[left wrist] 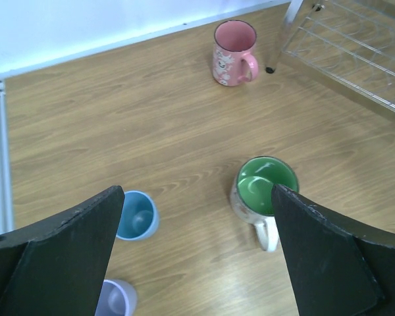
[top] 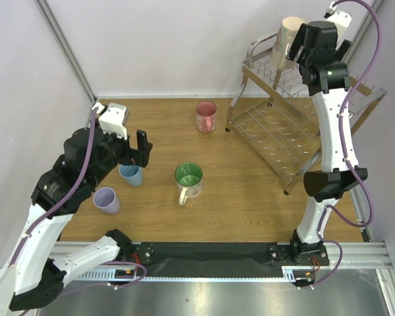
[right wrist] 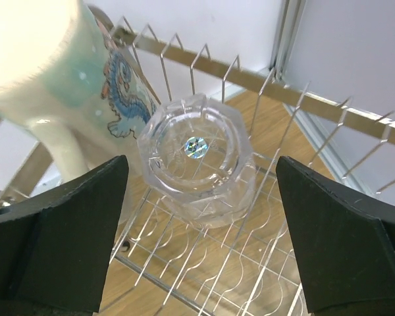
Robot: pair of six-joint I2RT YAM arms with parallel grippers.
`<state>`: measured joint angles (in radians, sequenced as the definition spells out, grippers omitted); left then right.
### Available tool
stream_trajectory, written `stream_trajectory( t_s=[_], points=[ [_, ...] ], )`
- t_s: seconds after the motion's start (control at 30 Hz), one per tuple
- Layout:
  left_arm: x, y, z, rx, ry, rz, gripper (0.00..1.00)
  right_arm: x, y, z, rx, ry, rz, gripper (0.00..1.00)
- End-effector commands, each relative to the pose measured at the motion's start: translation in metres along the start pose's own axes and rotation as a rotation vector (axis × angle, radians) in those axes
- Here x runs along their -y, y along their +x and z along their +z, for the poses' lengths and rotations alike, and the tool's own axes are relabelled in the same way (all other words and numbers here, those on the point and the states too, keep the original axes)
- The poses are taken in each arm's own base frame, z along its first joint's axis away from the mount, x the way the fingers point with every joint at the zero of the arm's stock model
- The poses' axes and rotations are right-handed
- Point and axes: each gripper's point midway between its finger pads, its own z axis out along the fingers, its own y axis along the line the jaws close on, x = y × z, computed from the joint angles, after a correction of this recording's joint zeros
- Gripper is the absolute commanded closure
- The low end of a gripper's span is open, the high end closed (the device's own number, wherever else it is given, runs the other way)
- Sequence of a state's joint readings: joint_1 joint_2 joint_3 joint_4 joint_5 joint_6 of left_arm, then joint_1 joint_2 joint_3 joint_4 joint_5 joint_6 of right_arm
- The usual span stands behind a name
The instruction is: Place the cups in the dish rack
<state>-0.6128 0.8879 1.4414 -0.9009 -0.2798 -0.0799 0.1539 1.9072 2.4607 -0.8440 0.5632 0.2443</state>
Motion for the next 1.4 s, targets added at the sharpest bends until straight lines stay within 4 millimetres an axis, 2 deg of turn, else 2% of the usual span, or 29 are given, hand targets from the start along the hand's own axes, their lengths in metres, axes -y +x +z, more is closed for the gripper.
stream_trajectory(
  t_s=[0.0, 0.13, 0.2, 0.23, 0.27, 0.3, 0.33, 0.37, 0.4, 0.5, 0.53, 0.6, 0.63, 0.7, 0.77, 0.8, 0.83, 0.9, 0.93, 0.97, 1.0, 1.03, 1.07, 1.13, 1.17, 1.2, 1.23, 1.3, 1.37],
  points=[
    [0.008, -0.014, -0.003, 0.018, 0.036, -0.078, 0.0, 0.006, -0.047, -0.04, 0.101, -0.039, 0.027, 0.0],
    [0.017, -0.023, -0.005, 0.033, 0.066, -0.175, 0.0, 0.0, -0.061, -0.085, 0.126, -0.117, 0.045, 0.0],
    [0.021, -0.027, -0.003, 0.039, 0.073, -0.225, 0.0, -0.017, -0.05, -0.102, 0.097, -0.179, 0.056, 0.0],
    [0.025, -0.029, -0.003, 0.036, 0.085, -0.273, 0.0, -0.022, -0.053, -0.118, 0.1, -0.226, 0.072, 0.0],
    [0.028, -0.029, -0.001, 0.027, 0.09, -0.298, 0.0, -0.038, -0.045, -0.132, 0.08, -0.278, 0.064, 0.0],
    [0.031, -0.028, 0.0, 0.018, 0.1, -0.323, 0.0, -0.048, -0.03, -0.135, 0.048, -0.299, 0.044, 0.0],
    [0.038, -0.022, 0.005, -0.011, 0.12, -0.365, 0.0, -0.053, -0.025, -0.143, 0.04, -0.322, 0.033, 0.01],
    [0.042, -0.019, 0.007, -0.023, 0.133, -0.387, 0.01, -0.067, -0.023, -0.164, 0.048, -0.382, 0.034, 0.02],
    [0.045, -0.015, 0.01, -0.037, 0.139, -0.407, 0.01, -0.076, -0.008, -0.168, 0.022, -0.406, 0.008, 0.03],
    [0.05, -0.001, 0.012, -0.096, 0.132, -0.47, 0.02, -0.103, 0.007, -0.204, -0.004, -0.54, -0.002, 0.1],
    [0.05, 0.001, 0.012, -0.104, 0.127, -0.486, 0.03, -0.114, 0.028, -0.208, -0.046, -0.576, -0.028, 0.11],
    [0.05, 0.0, 0.006, -0.099, 0.135, -0.503, 0.02, -0.134, 0.051, -0.226, -0.086, -0.664, -0.042, 0.13],
    [0.052, -0.003, 0.004, -0.085, 0.151, -0.508, 0.02, -0.143, 0.085, -0.223, -0.15, -0.681, -0.08, 0.14],
    [0.053, -0.003, -0.005, -0.069, 0.179, -0.526, 0.02, -0.165, 0.118, -0.225, -0.204, -0.736, -0.081, 0.22],
    [0.051, -0.002, -0.012, -0.062, 0.176, -0.537, 0.01, -0.179, 0.145, -0.217, -0.233, -0.736, -0.108, 0.3],
    [0.047, -0.003, -0.019, -0.049, 0.171, -0.542, 0.01, -0.186, 0.155, -0.211, -0.249, -0.73, -0.117, 0.38],
    [0.046, -0.002, -0.023, -0.048, 0.168, -0.544, 0.01, -0.197, 0.173, -0.202, -0.278, -0.715, -0.14, 0.39],
    [0.042, 0.004, -0.032, -0.055, 0.164, -0.539, 0.03, -0.214, 0.183, -0.192, -0.278, -0.722, -0.14, 0.4],
    [0.041, 0.006, -0.034, -0.057, 0.163, -0.536, 0.03, -0.225, 0.206, -0.179, -0.31, -0.705, -0.17, 0.4],
    [0.04, 0.008, -0.037, -0.057, 0.162, -0.536, 0.03, -0.23, 0.214, -0.172, -0.316, -0.694, -0.182, 0.4],
    [0.039, 0.009, -0.038, -0.055, 0.157, -0.534, 0.03, -0.238, 0.206, -0.168, -0.296, -0.687, -0.172, 0.41],
    [0.038, 0.009, -0.04, -0.047, 0.157, -0.533, 0.03, -0.242, 0.212, -0.158, -0.287, -0.654, -0.188, 0.4],
    [0.037, 0.008, -0.041, -0.041, 0.156, -0.529, 0.04, -0.247, 0.236, -0.142, -0.324, -0.618, -0.226, 0.39],
    [0.033, 0.008, -0.042, -0.034, 0.141, -0.511, 0.03, -0.259, 0.232, -0.127, -0.329, -0.595, -0.187, 0.36],
    [0.031, 0.008, -0.042, -0.034, 0.133, -0.501, 0.03, -0.263, 0.261, -0.113, -0.378, -0.565, -0.22, 0.33],
    [0.03, 0.009, -0.041, -0.035, 0.124, -0.49, 0.02, -0.264, 0.267, -0.103, -0.388, -0.551, -0.223, 0.31],
    [0.028, 0.009, -0.041, -0.033, 0.118, -0.465, 0.02, -0.272, 0.256, -0.1, -0.369, -0.559, -0.204, 0.31],
    [0.023, 0.007, -0.039, -0.028, 0.097, -0.439, 0.01, -0.272, 0.28, -0.082, -0.4, -0.528, -0.235, 0.31],
    [0.02, 0.007, -0.036, -0.036, 0.078, -0.395, 0.01, -0.272, 0.285, -0.074, -0.406, -0.51, -0.231, 0.32]
  ],
)
